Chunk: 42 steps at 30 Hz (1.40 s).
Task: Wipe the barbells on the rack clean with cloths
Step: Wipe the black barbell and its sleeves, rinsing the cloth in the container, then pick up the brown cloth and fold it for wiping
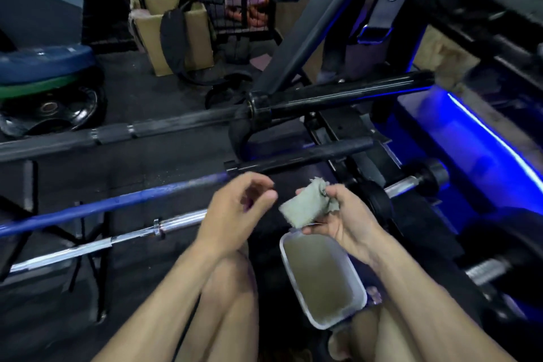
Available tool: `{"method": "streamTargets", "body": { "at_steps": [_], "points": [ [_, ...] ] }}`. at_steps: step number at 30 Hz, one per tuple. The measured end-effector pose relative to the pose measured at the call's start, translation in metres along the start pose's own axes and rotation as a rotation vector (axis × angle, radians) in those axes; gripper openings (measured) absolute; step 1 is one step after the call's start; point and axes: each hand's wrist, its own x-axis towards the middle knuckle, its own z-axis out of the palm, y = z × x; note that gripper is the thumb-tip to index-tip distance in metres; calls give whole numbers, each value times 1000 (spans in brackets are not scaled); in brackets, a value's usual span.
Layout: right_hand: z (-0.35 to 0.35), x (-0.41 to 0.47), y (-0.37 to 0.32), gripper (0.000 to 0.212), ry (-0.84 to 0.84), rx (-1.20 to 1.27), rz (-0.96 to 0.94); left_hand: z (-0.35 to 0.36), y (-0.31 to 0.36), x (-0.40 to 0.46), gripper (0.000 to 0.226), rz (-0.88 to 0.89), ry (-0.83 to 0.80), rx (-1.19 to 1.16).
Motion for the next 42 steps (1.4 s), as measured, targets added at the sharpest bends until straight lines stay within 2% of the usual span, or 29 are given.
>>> {"method": "streamTargets", "body": {
  "at_steps": [2,5,8,11,17,20,22,25,29,33,35,37,39,41,42],
  "points": [
    [0,-27,0,45,-20,16,-22,6,27,-18,25,96,-106,55],
    [0,-65,1,45,-64,33,-40,14,49,-38,40,195,-228,301],
    [-5,-101,5,46,-66,48,-46,16,62,-57,30,156,-240,271],
    [-19,-128,12,52,-58,-42,-70,19,81,-76,8,59,-290,144],
    [-48,-143,43,58,59,-103,-99,44,94,-91,23,-327,-262,-316],
    [-55,-137,56,33,78,-112,-133,61,83,-88,23,-449,-267,-385],
    [-60,-125,64,14,76,-96,-140,70,68,-85,20,-512,-304,-401],
    [-68,-95,78,6,147,-104,-82,87,34,-76,16,-605,-318,-386],
    [-81,-43,117,13,283,-106,86,120,-33,-65,14,-778,-306,-283],
    [-89,0,156,2,417,-125,259,156,-109,-66,14,-977,-311,-210],
    [-97,23,178,13,435,-145,307,169,-143,-67,8,-1054,-297,-178],
    [-103,44,200,21,435,-176,344,179,-175,-66,4,-1094,-300,-135],
    [-109,61,218,9,435,-230,361,189,-202,-66,9,-1104,-315,-108],
    [-116,80,237,21,449,-308,381,198,-223,-62,17,-1142,-302,-79],
    [-119,89,245,19,467,-336,385,201,-234,-61,20,-1156,-291,-61]
  ]
}}
